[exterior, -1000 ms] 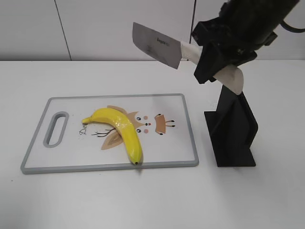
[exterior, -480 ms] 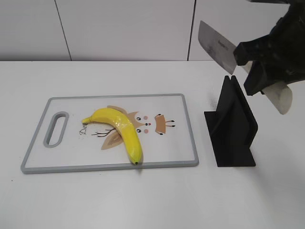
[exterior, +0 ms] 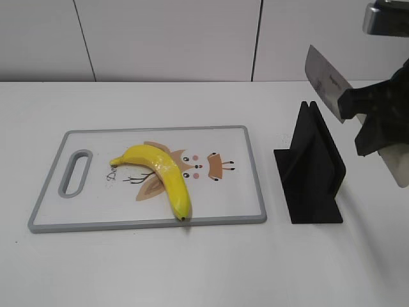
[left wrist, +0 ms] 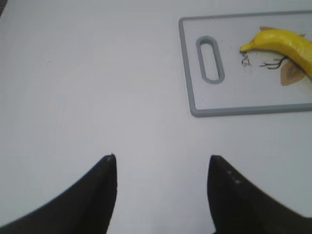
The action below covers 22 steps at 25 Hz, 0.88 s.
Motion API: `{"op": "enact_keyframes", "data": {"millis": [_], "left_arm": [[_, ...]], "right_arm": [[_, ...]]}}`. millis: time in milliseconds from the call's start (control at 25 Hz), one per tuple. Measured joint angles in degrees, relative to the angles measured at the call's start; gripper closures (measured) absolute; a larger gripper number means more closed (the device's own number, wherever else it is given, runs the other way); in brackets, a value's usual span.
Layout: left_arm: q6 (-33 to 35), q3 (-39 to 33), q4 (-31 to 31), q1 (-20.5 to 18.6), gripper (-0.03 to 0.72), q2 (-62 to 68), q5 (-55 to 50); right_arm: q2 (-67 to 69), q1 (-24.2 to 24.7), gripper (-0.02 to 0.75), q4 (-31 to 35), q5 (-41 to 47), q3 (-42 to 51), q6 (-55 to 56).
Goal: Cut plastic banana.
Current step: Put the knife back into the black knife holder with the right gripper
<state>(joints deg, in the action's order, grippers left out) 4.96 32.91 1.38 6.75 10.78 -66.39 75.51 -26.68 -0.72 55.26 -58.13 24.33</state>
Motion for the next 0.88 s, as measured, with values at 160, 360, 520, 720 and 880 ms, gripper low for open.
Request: {"op": "enact_keyframes", "data": {"millis": [160, 360, 520, 720, 880], "left_arm": [[0.0, -1.62, 0.0, 0.0, 0.136, -6.8, 0.18], [0.0, -4.66, 0.05, 0.0, 0.136, -10.97, 2.71], [0.0, -4.8, 0.05, 0.0, 0.136, -11.04, 3.38], [0.0, -4.85, 0.06, 0.0, 0.136, -11.04, 3.62], [-0.53, -4.85, 0.29, 0.0, 0.136, -11.04, 3.79]], "right_arm": [[0.0, 0.0, 0.571, -0.1, -1.85, 1.71, 0.42], [0.0, 0.0, 0.571, -0.46, -3.0, 2.13, 0.58], [0.0, 0.0, 0.571, -1.77, -3.32, 2.18, 0.78], [0.45, 0.0, 0.571, -2.2, -4.07, 2.18, 0.91], [2.72, 0.0, 0.571, -2.15, -4.25, 2.18, 0.99]]}}
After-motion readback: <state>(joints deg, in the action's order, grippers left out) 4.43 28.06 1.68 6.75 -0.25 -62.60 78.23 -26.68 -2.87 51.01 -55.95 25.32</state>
